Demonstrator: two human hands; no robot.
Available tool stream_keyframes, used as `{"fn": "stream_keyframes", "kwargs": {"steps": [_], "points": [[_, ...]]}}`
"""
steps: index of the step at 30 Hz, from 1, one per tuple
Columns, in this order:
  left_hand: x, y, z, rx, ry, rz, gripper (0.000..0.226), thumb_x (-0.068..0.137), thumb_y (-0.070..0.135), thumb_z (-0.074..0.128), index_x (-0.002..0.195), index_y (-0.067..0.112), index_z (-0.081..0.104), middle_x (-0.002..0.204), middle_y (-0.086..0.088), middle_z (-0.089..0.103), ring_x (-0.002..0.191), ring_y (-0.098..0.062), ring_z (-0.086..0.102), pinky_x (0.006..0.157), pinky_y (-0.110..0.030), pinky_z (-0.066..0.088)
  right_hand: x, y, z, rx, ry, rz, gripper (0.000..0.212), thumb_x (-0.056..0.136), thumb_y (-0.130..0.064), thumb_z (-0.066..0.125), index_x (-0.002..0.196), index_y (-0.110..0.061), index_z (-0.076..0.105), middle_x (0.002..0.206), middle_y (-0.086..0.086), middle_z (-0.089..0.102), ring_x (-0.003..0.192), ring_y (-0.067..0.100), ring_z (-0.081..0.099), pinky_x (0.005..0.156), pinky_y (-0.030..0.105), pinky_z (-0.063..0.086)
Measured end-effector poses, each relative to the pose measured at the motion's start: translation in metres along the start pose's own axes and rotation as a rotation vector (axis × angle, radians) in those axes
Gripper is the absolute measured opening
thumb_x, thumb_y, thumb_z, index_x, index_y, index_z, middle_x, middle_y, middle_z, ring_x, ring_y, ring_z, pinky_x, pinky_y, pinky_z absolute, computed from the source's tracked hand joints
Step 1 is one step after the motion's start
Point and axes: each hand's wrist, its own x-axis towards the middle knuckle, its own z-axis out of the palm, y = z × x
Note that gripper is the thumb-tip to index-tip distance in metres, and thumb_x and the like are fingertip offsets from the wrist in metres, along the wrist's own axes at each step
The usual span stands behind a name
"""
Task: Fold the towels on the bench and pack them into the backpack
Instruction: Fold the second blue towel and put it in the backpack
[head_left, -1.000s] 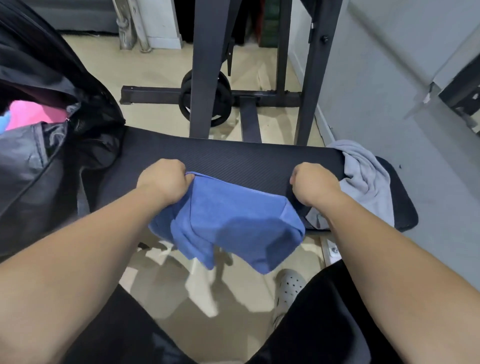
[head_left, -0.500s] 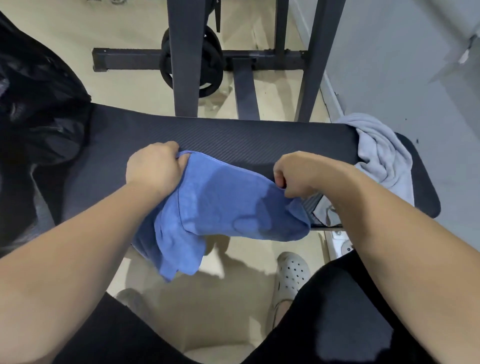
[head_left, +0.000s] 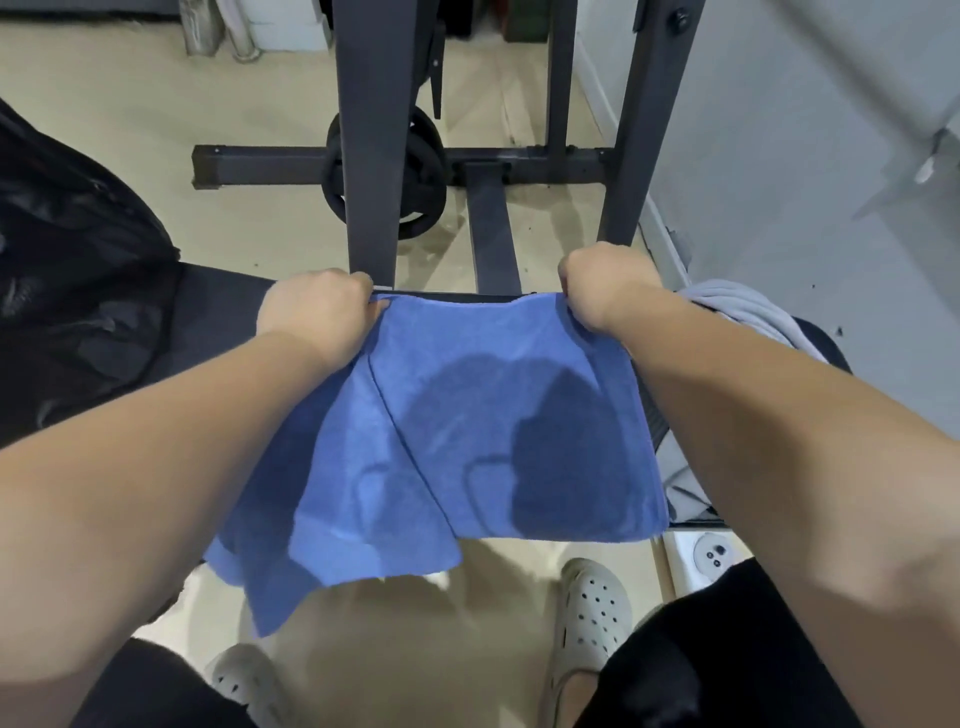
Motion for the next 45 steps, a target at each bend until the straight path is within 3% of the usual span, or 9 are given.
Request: {"fn": "stream_keyframes", "kwargs": {"steps": [4,8,12,16,20,29,37,42,45], "points": [[0.018,-0.001,-0.003,-0.002,-0.013,-0.023,0.038,0.105,0.045,0.036,0.093,0.013,0.053,0.089,-0.010,0.057,0.079,-0.033,0.051,0.064,-0.037,0.039,-0.004,0.001,0.005,0.037,0.156,0.095,0.022,0.085,0.001,0.050,0.100,-0.013,0.055,0.091,0.010,0.057,0.087,0.034,0.051,0.072,0.040,0.041],[0.010,0.009,0.002,0.074,0.017,-0.051,0.039,0.101,0.050,0.041,0.114,0.015,0.052,0.111,-0.012,0.058,0.100,-0.035,0.052,0.079,-0.044,0.040,-0.023,-0.020,0.009,0.183,0.371,0.133,0.041,0.094,-0.037,0.054,0.133,-0.024,0.050,0.127,0.010,0.051,0.120,0.036,0.042,0.101,0.051,0.031],[-0.022,0.038,0.000,-0.105,0.066,-0.077,0.044,0.100,0.047,0.037,0.129,0.017,0.050,0.131,-0.009,0.051,0.119,-0.036,0.045,0.095,-0.054,0.034,-0.057,-0.075,0.032,0.401,0.176,0.122,0.075,0.098,-0.067,0.024,0.161,-0.030,0.008,0.168,0.010,0.006,0.154,0.038,-0.002,0.119,0.062,-0.005],[-0.066,0.058,0.000,-0.263,0.057,-0.118,0.058,0.101,0.051,0.035,0.150,0.022,0.035,0.164,-0.003,0.024,0.150,-0.031,0.017,0.113,-0.069,0.014,-0.081,-0.083,0.071,0.421,0.109,0.248,0.089,0.092,-0.078,0.013,0.161,-0.027,-0.008,0.168,0.016,-0.011,0.152,0.042,-0.014,0.118,0.068,-0.007],[-0.099,0.054,0.017,-0.256,-0.087,-0.145,0.081,0.093,0.074,0.017,0.160,0.028,0.009,0.169,0.001,-0.006,0.154,-0.030,-0.009,0.115,-0.070,-0.001,-0.079,-0.060,0.079,0.386,0.054,0.273,0.095,0.084,-0.088,0.008,0.160,-0.035,-0.009,0.168,0.014,-0.014,0.153,0.040,-0.015,0.117,0.067,-0.010],[-0.076,0.037,0.034,-0.096,-0.207,0.108,0.094,0.081,0.090,0.005,0.158,0.038,-0.008,0.167,0.004,-0.018,0.154,-0.023,-0.016,0.119,-0.063,-0.010,-0.079,-0.001,0.083,0.355,-0.037,0.281,0.102,0.072,-0.098,0.008,0.158,-0.045,-0.009,0.168,0.006,-0.018,0.153,0.034,-0.018,0.119,0.063,-0.011],[-0.059,0.020,0.022,0.013,-0.223,0.324,0.099,0.076,0.089,-0.004,0.159,0.036,-0.003,0.169,0.001,-0.008,0.155,-0.023,-0.008,0.122,-0.058,-0.006,-0.082,0.008,0.083,0.380,-0.023,0.260,0.103,0.071,-0.098,0.010,0.158,-0.046,-0.006,0.168,0.006,-0.016,0.153,0.033,-0.019,0.119,0.063,-0.012],[-0.101,0.009,0.009,-0.166,0.044,0.070,0.066,0.092,0.063,0.035,0.144,0.024,0.046,0.157,-0.010,0.037,0.143,-0.037,0.034,0.114,-0.060,0.024,-0.083,0.004,0.079,0.278,0.011,0.310,0.096,0.081,-0.090,0.015,0.160,-0.038,0.003,0.169,0.009,-0.001,0.155,0.034,-0.008,0.119,0.065,-0.008],[-0.133,-0.026,0.007,-0.228,0.196,-0.159,0.047,0.094,0.041,0.052,0.131,0.014,0.057,0.129,-0.016,0.058,0.110,-0.043,0.052,0.089,-0.054,0.047,-0.085,-0.017,0.060,0.364,0.214,0.207,0.074,0.092,-0.069,0.043,0.154,-0.029,0.035,0.159,0.006,0.035,0.148,0.032,0.024,0.120,0.056,0.019]]}}
